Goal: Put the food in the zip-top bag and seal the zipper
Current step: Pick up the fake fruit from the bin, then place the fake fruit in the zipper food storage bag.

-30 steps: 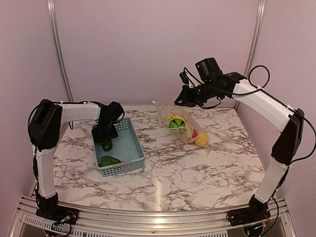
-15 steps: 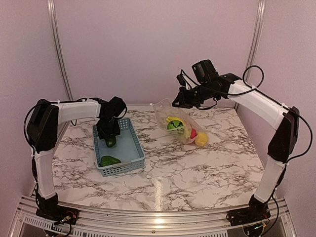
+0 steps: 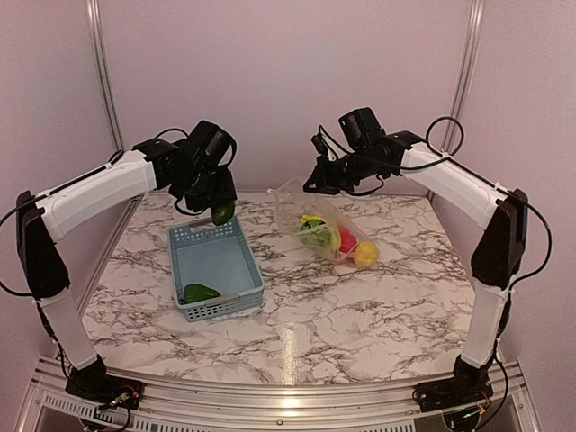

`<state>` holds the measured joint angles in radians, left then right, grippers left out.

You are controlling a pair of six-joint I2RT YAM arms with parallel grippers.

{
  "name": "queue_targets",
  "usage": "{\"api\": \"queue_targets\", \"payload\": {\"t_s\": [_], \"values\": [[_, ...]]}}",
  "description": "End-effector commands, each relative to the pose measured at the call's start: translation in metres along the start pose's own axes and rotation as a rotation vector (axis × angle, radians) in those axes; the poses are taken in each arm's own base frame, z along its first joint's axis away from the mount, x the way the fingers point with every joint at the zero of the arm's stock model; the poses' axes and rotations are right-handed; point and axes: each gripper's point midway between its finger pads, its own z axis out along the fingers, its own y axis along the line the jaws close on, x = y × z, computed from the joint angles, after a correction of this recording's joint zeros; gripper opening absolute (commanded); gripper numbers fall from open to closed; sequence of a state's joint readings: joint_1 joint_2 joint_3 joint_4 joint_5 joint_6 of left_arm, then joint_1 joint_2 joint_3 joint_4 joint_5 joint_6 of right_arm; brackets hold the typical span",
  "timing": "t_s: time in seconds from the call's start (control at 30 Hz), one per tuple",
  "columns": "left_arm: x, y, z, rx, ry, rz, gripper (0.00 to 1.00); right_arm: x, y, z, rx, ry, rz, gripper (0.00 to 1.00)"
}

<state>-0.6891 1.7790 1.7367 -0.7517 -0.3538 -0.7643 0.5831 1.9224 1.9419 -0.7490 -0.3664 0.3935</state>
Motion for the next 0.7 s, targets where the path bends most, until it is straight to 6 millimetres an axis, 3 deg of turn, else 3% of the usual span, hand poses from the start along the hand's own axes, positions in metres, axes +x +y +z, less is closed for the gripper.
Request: {"api": "queue_targets", "payload": {"t_s": [0.0, 0.23, 0.33, 0.5, 0.67], "values": [[-0.023, -0.03, -0.043, 0.138, -0.069, 0.039, 0.42, -0.01, 0.005, -0.002, -0.024, -0.012, -0.002, 0.0], [-0.044, -0.099, -0.099, 0.489, -0.186, 0.097, 0.4, -0.01, 0.006, 0.0, -0.027, -0.005, -0.009, 0.0], [-0.041, -0.124, -0.116, 0.603, -0.213, 0.139, 0.38, -0.011, 0.006, -0.003, -0.019, -0.009, -0.012, 0.0], [-0.028, -0.153, -0.124, 0.712, -0.208, 0.187, 0.38, -0.004, 0.003, -0.007, -0.001, -0.002, -0.01, 0.0], [-0.009, -0.172, -0.117, 0.77, -0.171, 0.211, 0.37, -0.005, 0.004, -0.018, 0.018, -0.012, -0.02, 0.0]]}}
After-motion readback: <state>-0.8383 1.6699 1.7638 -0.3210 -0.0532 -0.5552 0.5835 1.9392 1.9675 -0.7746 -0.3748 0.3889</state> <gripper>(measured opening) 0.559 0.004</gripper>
